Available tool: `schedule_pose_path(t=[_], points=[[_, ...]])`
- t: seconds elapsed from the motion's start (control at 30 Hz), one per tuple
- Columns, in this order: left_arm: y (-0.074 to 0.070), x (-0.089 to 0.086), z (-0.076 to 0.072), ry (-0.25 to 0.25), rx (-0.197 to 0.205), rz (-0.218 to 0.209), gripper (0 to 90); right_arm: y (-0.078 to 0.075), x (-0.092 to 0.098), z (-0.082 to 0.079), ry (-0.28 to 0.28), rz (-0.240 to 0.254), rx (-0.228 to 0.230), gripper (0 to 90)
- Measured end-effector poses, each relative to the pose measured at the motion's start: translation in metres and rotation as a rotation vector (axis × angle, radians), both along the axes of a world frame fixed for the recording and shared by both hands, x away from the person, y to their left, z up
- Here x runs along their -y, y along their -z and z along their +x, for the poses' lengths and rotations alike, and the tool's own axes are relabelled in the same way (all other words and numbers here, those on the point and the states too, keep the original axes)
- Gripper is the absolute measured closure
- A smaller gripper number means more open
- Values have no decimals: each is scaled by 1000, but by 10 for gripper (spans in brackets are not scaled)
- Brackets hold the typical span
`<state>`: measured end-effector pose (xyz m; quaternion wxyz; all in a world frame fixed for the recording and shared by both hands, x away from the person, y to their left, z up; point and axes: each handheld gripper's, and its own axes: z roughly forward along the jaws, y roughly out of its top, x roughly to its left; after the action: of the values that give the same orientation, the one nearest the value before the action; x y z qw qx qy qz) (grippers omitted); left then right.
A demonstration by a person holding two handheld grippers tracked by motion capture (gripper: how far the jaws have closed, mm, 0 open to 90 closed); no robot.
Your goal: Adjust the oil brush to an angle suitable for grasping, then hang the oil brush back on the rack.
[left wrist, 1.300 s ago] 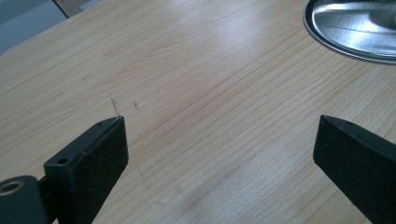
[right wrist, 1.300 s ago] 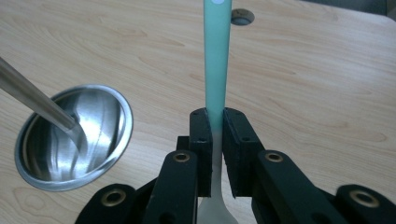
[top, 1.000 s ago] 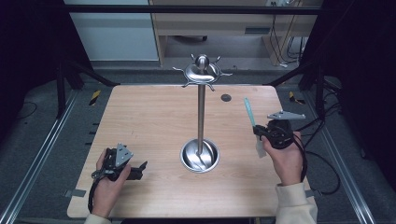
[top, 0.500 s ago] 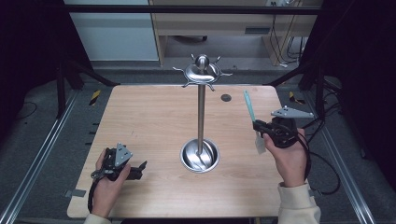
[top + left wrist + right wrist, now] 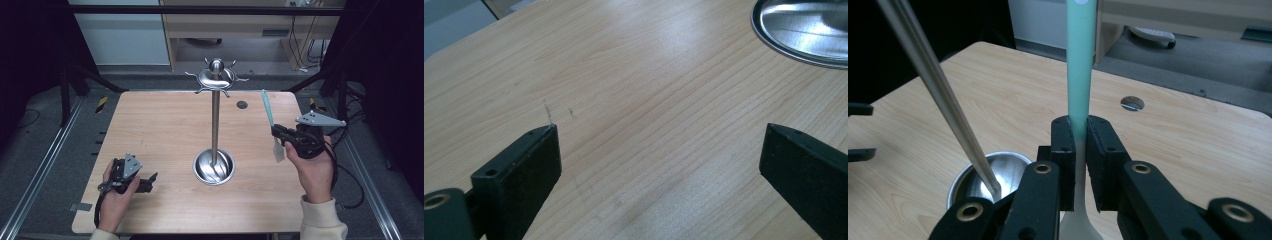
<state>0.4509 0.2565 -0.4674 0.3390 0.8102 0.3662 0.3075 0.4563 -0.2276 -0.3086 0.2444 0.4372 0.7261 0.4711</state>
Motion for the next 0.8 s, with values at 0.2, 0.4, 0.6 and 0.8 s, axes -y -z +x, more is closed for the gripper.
schedule_pose_path(t=[0.2,0.4,0.6,0.8], points=[[0,0,0,-2,3,0,27,-9,-2,-7,-10,4,24,828],[0,1,0,-1,3,1,27,-18,-7,-15,-39,13,56,828],[0,1,0,1,3,1,27,-23,-8,-20,-57,25,73,828],[0,1,-1,1,3,0,27,-31,-9,-28,-91,43,103,828]])
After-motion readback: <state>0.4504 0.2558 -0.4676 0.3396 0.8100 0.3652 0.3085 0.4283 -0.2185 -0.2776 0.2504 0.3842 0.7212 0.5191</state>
